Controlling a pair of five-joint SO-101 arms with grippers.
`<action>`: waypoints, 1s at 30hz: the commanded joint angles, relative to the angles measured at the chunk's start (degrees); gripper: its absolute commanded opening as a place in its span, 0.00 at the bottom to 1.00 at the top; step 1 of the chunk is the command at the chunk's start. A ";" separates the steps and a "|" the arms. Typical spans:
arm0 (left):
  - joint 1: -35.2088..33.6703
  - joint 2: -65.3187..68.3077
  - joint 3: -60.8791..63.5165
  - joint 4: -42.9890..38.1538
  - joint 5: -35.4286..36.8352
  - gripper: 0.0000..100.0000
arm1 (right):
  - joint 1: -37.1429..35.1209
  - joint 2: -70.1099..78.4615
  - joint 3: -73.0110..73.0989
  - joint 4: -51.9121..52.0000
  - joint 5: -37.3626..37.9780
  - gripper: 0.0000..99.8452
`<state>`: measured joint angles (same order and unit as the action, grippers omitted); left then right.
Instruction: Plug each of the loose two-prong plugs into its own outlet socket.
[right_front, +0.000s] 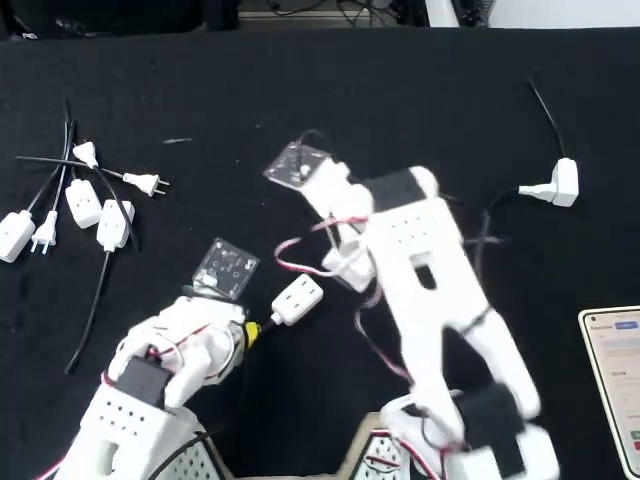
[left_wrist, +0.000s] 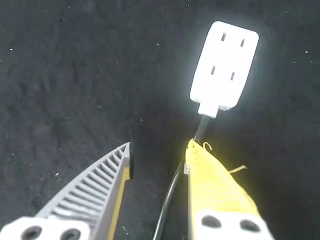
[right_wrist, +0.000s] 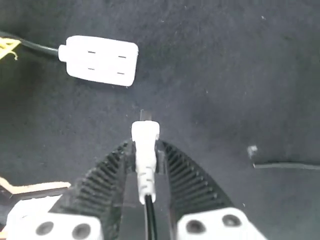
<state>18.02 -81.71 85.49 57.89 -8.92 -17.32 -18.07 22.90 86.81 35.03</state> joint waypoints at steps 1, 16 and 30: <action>1.01 10.46 -6.90 -4.40 0.79 0.19 | 2.90 -7.60 1.98 -1.49 0.70 0.01; 5.32 45.89 -19.12 -23.12 7.21 0.19 | 10.55 -13.49 7.78 -0.18 5.98 0.01; 2.95 50.90 -26.07 -19.87 10.37 0.19 | 6.95 -13.14 8.22 -2.37 5.63 0.01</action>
<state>22.86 -29.14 62.64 35.65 1.27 -7.82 -29.32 31.25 86.37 40.48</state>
